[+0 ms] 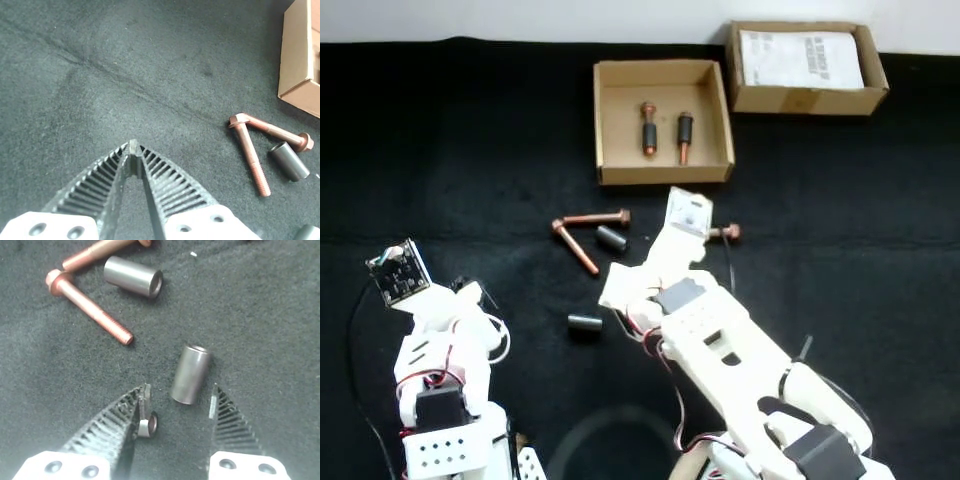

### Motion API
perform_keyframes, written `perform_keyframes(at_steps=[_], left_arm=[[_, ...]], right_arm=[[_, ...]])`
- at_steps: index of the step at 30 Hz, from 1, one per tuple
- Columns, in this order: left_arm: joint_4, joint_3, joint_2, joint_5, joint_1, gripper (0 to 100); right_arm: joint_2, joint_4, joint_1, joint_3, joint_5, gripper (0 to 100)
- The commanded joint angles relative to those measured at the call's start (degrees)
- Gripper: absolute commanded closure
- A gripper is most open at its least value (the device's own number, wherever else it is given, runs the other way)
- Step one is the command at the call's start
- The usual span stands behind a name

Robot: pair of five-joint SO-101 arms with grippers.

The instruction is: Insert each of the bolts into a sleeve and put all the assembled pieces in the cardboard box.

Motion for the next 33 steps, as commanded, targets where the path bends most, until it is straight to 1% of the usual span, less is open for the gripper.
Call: perform_keyframes(at_steps=[1, 5, 8, 14, 24, 31, 33], left_arm=[[0.18, 1.10, -1.71, 0.26, -0.75, 99], [0.18, 1.10, -1.71, 0.26, -0.75, 99], [0.18, 1.10, -1.71, 0.26, -0.75, 99], [0.18, 1.10, -1.71, 0.26, -0.75, 99], [0.18, 1.10, -1.71, 0.26, -0.75, 99], [0.18, 1.10, -1.71, 0.26, -0.75, 99], [0.18, 1.10, -1.71, 0.26, -0.75, 99]], right_arm=[[-1.89, 0.31, -0.40, -0.48, -0.26, 82.0], [-1.10, -0.57, -0.22, -0.57, -0.18, 82.0], [2.59, -1.98, 0.66, -1.01, -0.18, 82.0], [9.98, -1.71, 1.10, -7.25, -0.18, 82.0], [17.89, -1.71, 0.84, -12.70, -0.18, 82.1], [19.21, 5.14, 0.92, -12.79, -0.18, 82.2], [19.12, 6.02, 1.01, -12.79, -0.18, 85.6]])
